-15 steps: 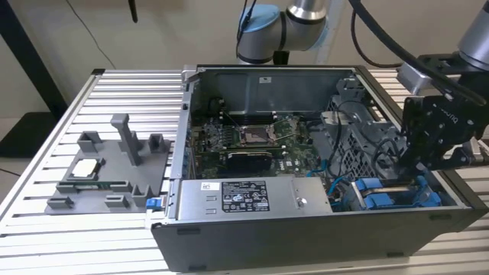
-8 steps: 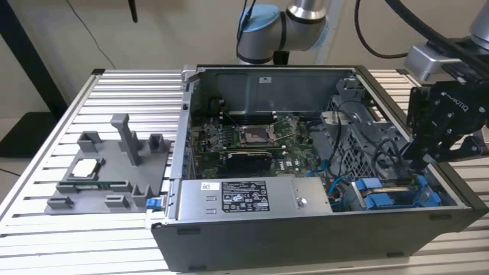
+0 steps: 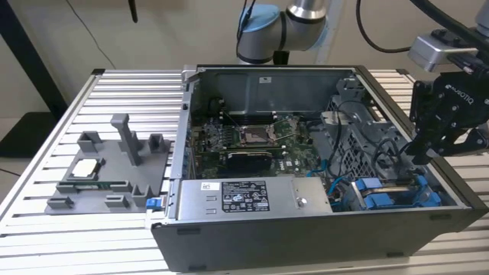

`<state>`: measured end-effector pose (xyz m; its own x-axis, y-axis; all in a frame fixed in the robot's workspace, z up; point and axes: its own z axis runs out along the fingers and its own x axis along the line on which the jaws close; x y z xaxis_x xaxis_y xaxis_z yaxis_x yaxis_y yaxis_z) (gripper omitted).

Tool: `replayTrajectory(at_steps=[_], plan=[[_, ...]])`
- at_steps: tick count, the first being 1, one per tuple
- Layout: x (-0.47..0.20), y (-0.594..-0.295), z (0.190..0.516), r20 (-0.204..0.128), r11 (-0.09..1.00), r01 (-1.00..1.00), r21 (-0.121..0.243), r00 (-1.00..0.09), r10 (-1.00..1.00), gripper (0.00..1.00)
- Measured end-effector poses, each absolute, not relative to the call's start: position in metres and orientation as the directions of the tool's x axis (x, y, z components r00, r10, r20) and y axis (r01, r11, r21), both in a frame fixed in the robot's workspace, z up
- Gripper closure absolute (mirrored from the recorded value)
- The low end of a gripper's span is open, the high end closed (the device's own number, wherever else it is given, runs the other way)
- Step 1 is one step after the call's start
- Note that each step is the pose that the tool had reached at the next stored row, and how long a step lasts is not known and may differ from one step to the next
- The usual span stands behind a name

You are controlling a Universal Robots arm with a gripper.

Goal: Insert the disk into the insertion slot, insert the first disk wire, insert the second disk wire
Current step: 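Insert the second disk wire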

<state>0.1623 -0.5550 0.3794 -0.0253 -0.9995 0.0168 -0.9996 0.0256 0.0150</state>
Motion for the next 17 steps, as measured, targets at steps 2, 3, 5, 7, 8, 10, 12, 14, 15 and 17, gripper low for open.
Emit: replayTrajectory(at_steps=[2,3,5,7,8,10,12,14,15,17], plan=[[0.163,-0.554,0.379,0.017,0.025,-1.0,0.015,-0.025,-1.0,0.73],[0.164,-0.554,0.38,0.016,0.026,-1.0,0.015,-0.025,-1.0,0.73],[0.167,-0.553,0.38,0.015,0.025,-1.0,0.015,-0.025,-1.0,0.73],[0.171,-0.553,0.38,0.013,0.025,-1.0,0.015,-0.024,-1.0,0.73],[0.173,-0.552,0.38,0.012,0.024,-1.0,0.015,-0.024,-1.0,0.73],[0.177,-0.551,0.38,0.009,0.024,-1.0,0.015,-0.023,-1.0,0.73],[0.18,-0.55,0.38,0.007,0.023,-1.0,0.015,-0.023,-1.0,0.73],[0.183,-0.549,0.379,0.004,0.022,-1.0,0.015,-0.022,-1.0,0.73],[0.184,-0.549,0.379,0.003,0.021,-1.0,0.015,-0.021,-1.0,0.73],[0.187,-0.548,0.379,0.001,0.02,-1.0,0.015,-0.02,-1.0,0.73]])
